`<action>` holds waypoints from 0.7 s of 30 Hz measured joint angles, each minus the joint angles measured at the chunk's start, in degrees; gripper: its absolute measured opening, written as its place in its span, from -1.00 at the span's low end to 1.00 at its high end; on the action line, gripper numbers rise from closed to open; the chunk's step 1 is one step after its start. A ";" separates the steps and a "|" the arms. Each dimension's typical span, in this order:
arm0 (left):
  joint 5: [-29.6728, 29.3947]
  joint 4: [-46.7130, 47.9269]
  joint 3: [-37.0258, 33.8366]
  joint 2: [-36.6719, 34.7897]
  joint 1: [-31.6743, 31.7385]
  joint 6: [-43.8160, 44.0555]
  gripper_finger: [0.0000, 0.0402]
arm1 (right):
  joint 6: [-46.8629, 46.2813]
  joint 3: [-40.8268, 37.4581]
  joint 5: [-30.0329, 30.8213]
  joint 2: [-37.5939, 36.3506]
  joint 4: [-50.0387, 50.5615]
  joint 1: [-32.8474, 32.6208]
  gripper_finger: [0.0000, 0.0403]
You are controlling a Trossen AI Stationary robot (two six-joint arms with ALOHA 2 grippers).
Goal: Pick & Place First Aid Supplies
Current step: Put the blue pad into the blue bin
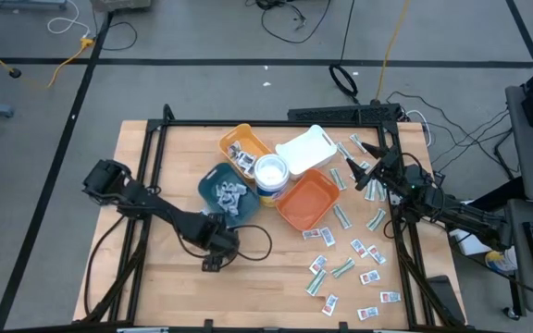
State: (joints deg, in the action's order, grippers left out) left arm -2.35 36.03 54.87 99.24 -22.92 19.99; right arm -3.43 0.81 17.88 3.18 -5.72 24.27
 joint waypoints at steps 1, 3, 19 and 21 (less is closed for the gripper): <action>1.30 -0.17 0.00 0.06 0.27 -0.93 0.61 | 0.01 -0.01 0.01 0.00 0.00 0.01 0.87; 2.04 -0.30 0.00 0.07 0.39 -1.80 0.60 | 0.01 0.01 0.01 0.00 0.00 0.02 0.87; 2.42 -0.19 -0.04 -0.06 -0.21 -0.25 -0.90 | 0.01 -0.01 0.00 0.00 0.00 0.01 0.87; 2.54 -0.11 -0.05 -0.18 -0.50 0.47 -0.94 | 0.00 0.00 -0.01 0.00 0.00 0.01 0.87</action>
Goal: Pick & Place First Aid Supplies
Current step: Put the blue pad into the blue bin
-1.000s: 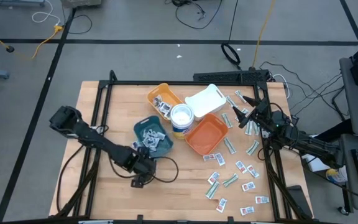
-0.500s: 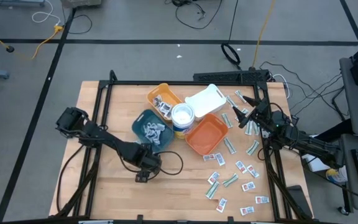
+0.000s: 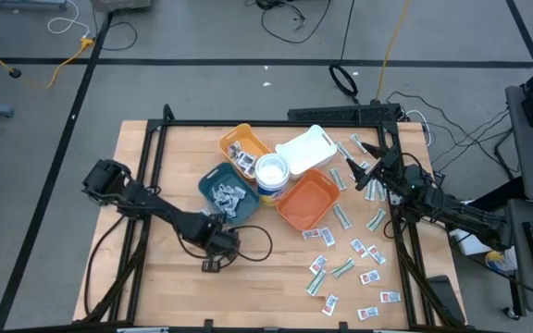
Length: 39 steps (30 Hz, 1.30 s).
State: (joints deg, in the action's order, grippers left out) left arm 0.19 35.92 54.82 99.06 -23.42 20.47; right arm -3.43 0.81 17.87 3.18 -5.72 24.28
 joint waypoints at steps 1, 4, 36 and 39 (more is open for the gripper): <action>0.11 0.29 -0.08 -0.45 -0.22 0.58 -0.94 | -0.01 0.01 0.01 0.00 0.00 0.01 0.87; 0.22 2.19 -0.10 -2.51 -0.56 2.16 -0.97 | 0.01 0.00 0.00 0.00 0.00 0.01 0.87; -0.25 17.81 7.31 -20.89 26.80 -5.96 -0.99 | 0.00 0.01 0.00 0.00 0.00 0.00 0.87; -0.72 14.41 5.55 -20.17 29.15 -7.29 -0.99 | 0.00 -0.01 0.02 0.00 0.00 0.01 0.87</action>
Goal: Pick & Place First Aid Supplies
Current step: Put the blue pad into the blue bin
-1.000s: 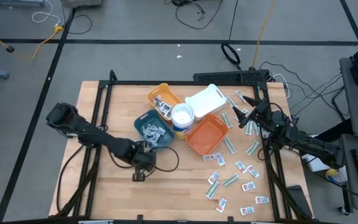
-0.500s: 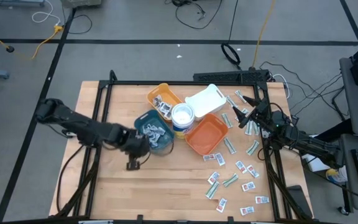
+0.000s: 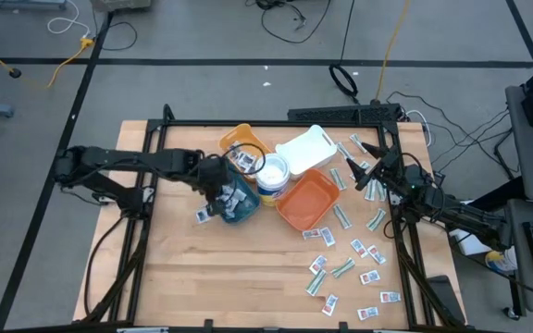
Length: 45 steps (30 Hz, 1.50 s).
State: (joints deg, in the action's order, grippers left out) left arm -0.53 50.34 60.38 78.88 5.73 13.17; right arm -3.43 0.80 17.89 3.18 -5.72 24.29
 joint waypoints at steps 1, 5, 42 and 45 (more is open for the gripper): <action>-0.05 -1.35 -0.74 0.53 0.55 -0.51 -0.99 | 0.00 0.00 -0.02 0.00 0.00 0.00 0.87; -2.29 -5.32 -2.11 2.84 2.37 -1.16 -1.00 | 0.00 0.01 -0.01 0.00 0.00 -0.01 0.87; -2.47 -4.45 -3.28 -3.12 4.85 13.27 0.22 | 0.00 0.02 -0.02 0.00 0.00 0.00 0.87; -3.01 -2.36 -3.35 -5.82 3.58 13.12 0.19 | 0.01 0.00 -0.02 0.00 0.00 0.00 0.87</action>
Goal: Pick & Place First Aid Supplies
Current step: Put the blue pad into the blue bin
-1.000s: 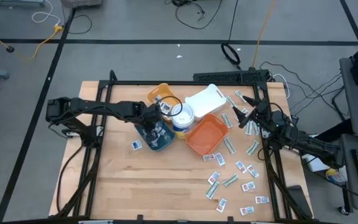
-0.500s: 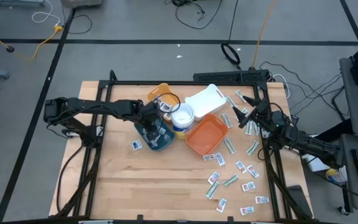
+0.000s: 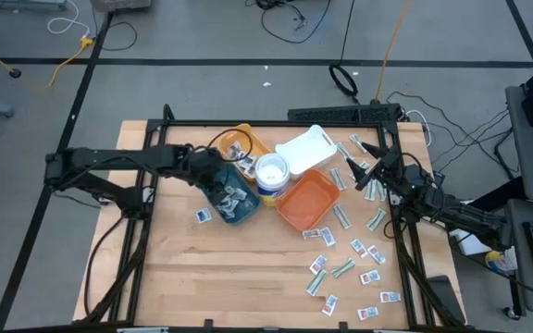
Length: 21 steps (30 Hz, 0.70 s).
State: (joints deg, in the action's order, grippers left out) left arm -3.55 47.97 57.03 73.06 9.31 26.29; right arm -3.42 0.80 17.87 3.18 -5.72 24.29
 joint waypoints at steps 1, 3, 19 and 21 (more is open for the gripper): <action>-0.38 0.27 -0.56 -1.12 -0.49 -0.05 0.18 | 0.00 0.02 0.00 0.00 0.00 -0.01 0.87; -0.54 0.49 -2.75 -3.54 -1.44 0.03 0.16 | 0.00 0.01 0.00 0.00 0.00 -0.02 0.87; 4.12 2.83 -17.66 -16.81 -8.69 11.25 0.32 | 0.00 0.02 0.00 0.00 0.00 -0.02 0.87; 4.17 3.11 -18.47 -17.71 -9.27 11.41 0.32 | -0.02 0.00 0.00 0.00 0.00 -0.01 0.87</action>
State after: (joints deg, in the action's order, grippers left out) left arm 0.63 51.08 38.56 55.35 0.03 37.70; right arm -3.44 0.80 17.87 3.18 -5.72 24.28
